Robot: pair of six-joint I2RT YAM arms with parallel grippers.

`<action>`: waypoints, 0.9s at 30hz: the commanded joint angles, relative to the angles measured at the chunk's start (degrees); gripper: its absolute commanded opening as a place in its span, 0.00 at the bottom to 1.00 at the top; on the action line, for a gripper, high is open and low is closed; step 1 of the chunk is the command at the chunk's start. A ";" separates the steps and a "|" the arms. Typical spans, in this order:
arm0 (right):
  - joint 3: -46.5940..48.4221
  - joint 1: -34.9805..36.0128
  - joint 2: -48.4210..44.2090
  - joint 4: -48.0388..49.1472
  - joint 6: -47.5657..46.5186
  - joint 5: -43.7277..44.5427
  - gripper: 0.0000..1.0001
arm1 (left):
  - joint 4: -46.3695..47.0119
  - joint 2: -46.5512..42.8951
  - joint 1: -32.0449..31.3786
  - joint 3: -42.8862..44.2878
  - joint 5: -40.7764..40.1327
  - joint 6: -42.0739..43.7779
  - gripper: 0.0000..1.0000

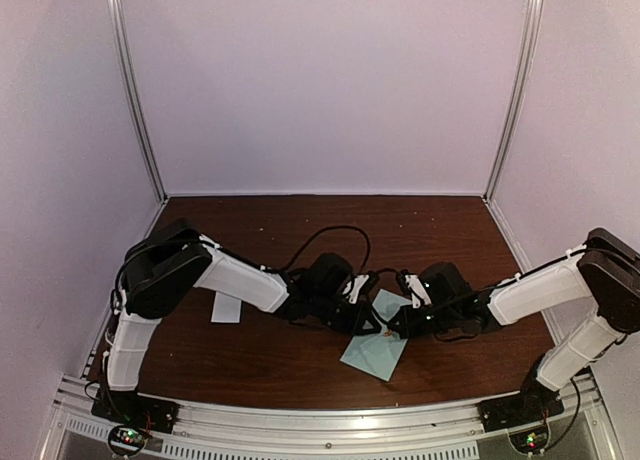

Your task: Place the letter into the envelope and seal it

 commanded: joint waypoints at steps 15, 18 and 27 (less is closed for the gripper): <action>0.08 0.24 -9.05 -2.15 2.14 2.41 0.00 | 2.92 -8.10 -0.32 -6.14 -8.01 -1.11 0.02; 0.20 0.21 -11.80 -3.28 2.37 3.21 0.00 | 4.55 -6.28 -0.28 -5.66 -5.75 -2.19 0.01; 0.21 0.17 -13.47 -5.33 2.13 4.11 0.00 | 5.70 -2.72 -0.50 -3.79 -2.99 -2.59 0.00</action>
